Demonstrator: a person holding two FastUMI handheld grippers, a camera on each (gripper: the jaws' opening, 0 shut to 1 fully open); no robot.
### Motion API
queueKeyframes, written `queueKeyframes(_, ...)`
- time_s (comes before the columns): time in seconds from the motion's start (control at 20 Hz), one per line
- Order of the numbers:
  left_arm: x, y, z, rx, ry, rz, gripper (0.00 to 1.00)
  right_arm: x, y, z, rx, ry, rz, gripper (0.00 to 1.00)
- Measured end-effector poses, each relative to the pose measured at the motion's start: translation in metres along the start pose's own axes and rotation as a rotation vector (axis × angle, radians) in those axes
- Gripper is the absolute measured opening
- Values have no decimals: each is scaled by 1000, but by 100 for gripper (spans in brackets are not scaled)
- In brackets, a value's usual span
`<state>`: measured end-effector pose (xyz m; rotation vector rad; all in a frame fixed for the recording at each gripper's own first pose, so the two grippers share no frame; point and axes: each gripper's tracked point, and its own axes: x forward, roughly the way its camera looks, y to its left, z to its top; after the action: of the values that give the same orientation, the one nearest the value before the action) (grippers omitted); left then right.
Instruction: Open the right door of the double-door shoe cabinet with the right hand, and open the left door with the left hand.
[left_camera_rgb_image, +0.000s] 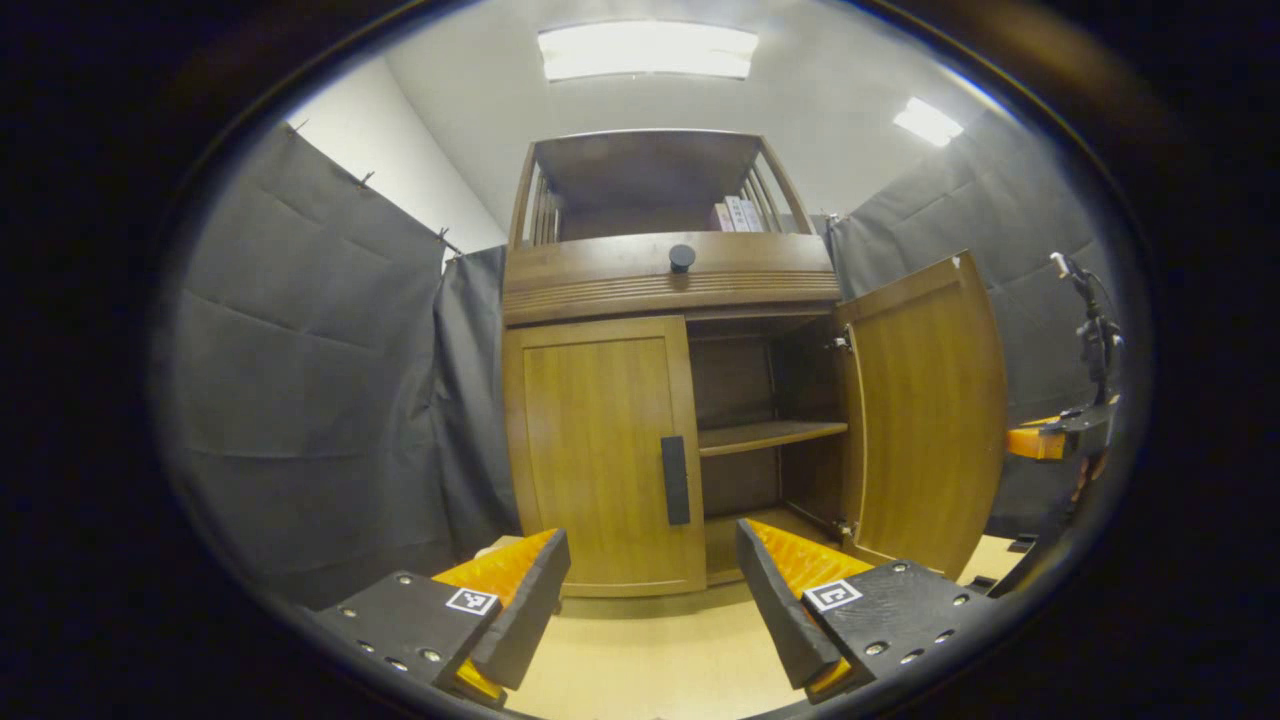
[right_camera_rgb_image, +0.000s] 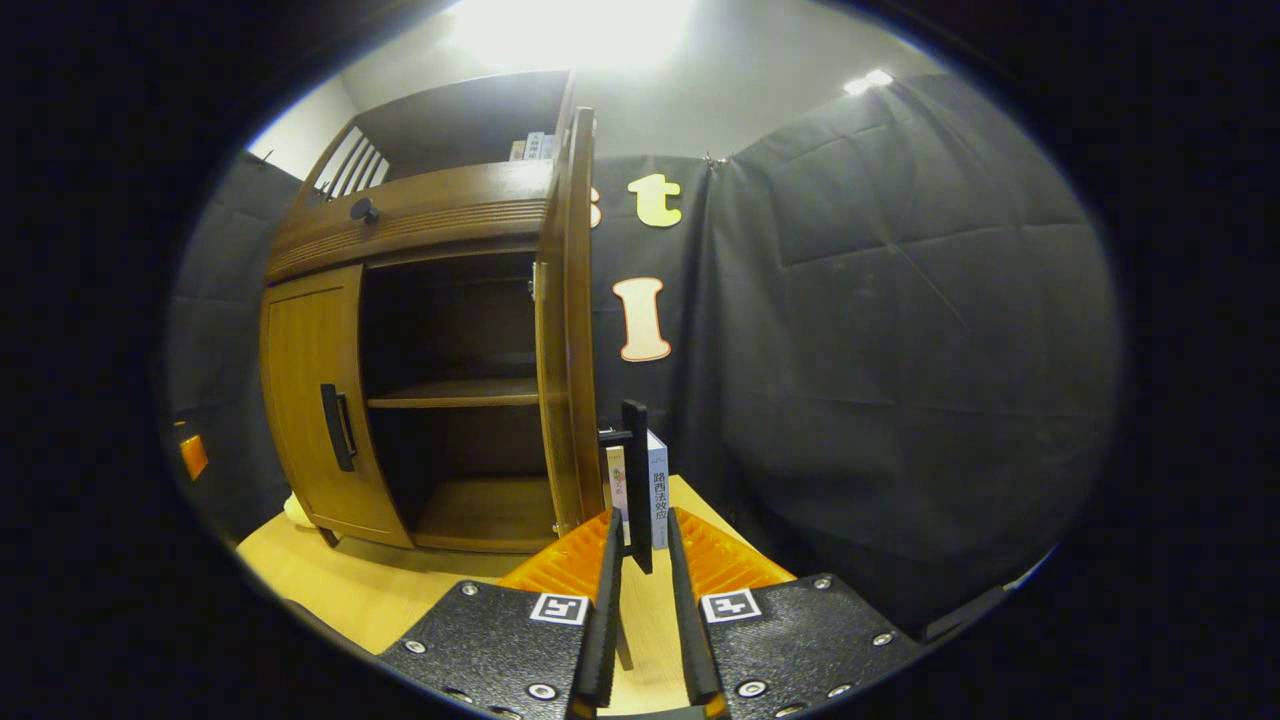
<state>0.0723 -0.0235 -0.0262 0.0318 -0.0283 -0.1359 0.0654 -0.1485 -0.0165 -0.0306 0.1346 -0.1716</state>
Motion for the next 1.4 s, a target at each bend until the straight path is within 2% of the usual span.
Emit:
queueKeyframes(0.05,7,-3,0,-1,-1,-8,95,-6,4,3,-6,-10,14,26)
queueKeyframes(0.2,29,-9,-4,1,-2,-13,94,-21,16,7,-11,-46,49,33)
queueKeyframes(0.25,35,-11,-5,-2,-3,-14,94,-23,19,8,-9,-53,60,31)
queueKeyframes(0.5,74,-25,-13,-17,-12,-24,93,-28,38,8,5,-79,110,94)
queueKeyframes(0.95,184,-39,-23,-24,-7,-23,95,-15,50,3,-3,-81,130,96)
queueKeyframes(1.4,260,-37,-69,-34,46,-28,95,-7,54,-9,5,-45,122,96)
